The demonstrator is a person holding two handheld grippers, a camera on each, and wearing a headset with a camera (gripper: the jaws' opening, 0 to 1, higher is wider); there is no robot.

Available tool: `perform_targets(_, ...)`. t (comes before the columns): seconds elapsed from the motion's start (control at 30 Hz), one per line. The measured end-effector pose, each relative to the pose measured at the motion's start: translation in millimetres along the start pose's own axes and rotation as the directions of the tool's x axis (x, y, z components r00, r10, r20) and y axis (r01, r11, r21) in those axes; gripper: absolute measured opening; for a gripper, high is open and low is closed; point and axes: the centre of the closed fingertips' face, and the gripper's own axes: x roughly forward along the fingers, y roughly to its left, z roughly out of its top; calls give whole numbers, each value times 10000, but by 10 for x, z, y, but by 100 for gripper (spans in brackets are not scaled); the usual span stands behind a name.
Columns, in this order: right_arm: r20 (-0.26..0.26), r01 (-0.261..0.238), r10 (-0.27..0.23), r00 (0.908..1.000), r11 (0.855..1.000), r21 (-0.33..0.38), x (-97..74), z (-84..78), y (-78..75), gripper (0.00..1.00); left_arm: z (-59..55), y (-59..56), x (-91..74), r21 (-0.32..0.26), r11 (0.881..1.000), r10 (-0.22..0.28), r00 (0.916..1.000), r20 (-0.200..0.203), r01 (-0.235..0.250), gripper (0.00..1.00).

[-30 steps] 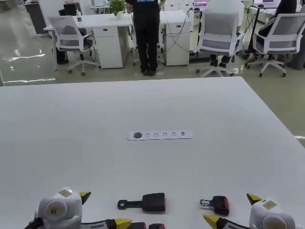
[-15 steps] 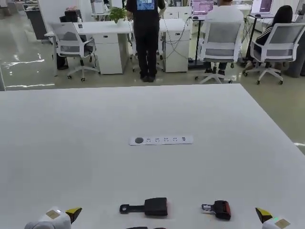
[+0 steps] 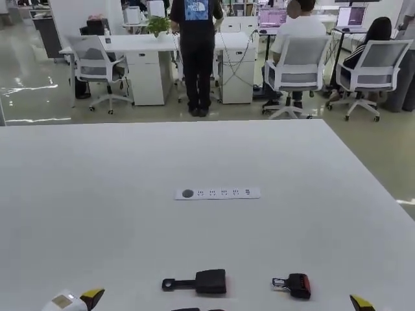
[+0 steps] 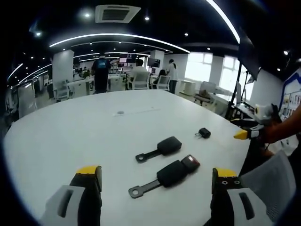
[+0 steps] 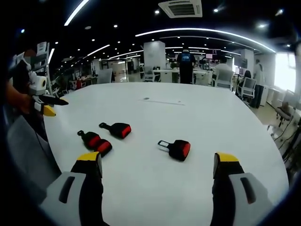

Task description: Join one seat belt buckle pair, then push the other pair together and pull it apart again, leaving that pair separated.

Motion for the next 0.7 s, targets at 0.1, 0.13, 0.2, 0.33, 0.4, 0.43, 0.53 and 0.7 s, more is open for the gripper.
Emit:
perform_targets(0.1, -3, -13, 13, 10000, 10000, 32, -50, -23, 43, 99, -5, -18, -40, 35, 10000, -39, 10000, 78, 38, 100)
perform_targets(0.13, 6, -6, 6, 10000, 10000, 40, -49, -25, 37, 99, -4, -30, -43, 37, 10000, -38, 10000, 86, 38, 100)
perform_targets(0.2, 47, 16, -17, 10000, 10000, 43, -55, -26, 39, 99, -13, -51, -67, 35, 10000, -33, 9999, 98, 33, 100)
perform_targets(0.33, 49, 6, -6, 10000, 10000, 53, -71, -57, 73, 99, -49, -50, -99, -79, 10000, 4, 9999, 103, -3, 100)
perform_targets(0.4, 42, -16, 16, 10000, 10000, 47, -88, -78, 114, 99, -58, -53, -107, -79, 10000, -8, 9999, 113, 9, 100)
perform_targets(0.43, 29, -21, 21, 10000, 10000, 32, -94, -86, 127, 99, -51, -74, -109, -74, 10000, -21, 9999, 126, 22, 100)
perform_targets(0.53, -21, -65, 65, 10000, 10000, 9, -110, -102, 148, 99, -48, -65, -125, -70, 10000, -36, 9999, 163, 37, 100)
perform_targets(0.7, 15, -60, 60, 10000, 10000, -23, -132, -103, 167, 99, -54, -81, -171, -104, 9999, -18, 9998, 207, 20, 100)
